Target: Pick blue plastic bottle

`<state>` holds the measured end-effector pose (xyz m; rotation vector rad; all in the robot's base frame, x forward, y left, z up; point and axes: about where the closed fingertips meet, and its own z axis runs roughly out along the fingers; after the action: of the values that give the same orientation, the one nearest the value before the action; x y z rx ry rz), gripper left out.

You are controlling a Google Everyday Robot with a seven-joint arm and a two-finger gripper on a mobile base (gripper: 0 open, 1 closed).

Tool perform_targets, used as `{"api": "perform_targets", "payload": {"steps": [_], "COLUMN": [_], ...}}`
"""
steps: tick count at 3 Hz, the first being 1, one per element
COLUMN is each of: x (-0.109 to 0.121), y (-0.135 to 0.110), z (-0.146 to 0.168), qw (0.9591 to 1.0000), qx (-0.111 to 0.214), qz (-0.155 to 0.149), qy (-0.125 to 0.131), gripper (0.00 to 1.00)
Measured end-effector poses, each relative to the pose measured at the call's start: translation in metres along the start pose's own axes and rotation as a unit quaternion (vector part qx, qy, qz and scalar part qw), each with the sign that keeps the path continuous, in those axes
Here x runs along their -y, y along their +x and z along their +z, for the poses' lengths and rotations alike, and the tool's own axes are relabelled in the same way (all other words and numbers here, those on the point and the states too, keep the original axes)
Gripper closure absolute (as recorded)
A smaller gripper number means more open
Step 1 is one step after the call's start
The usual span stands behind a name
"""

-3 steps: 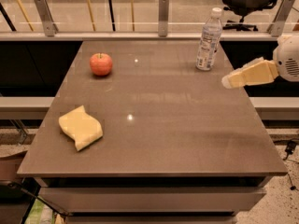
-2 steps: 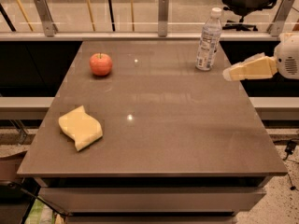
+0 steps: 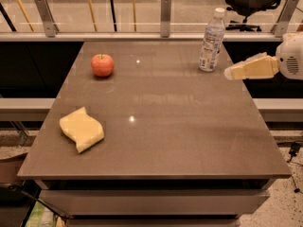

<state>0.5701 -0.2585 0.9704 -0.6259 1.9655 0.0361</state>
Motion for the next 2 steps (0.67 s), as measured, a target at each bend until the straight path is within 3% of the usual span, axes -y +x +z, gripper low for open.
{"api": "perform_targets", "payload": {"steps": [2], "x": [0.002], "y": [-0.004], "z": [0.037], "qw": [0.9963], "qx": [0.049], "qz": [0.071], "qy": [-0.007], "gripper": [0.00]}}
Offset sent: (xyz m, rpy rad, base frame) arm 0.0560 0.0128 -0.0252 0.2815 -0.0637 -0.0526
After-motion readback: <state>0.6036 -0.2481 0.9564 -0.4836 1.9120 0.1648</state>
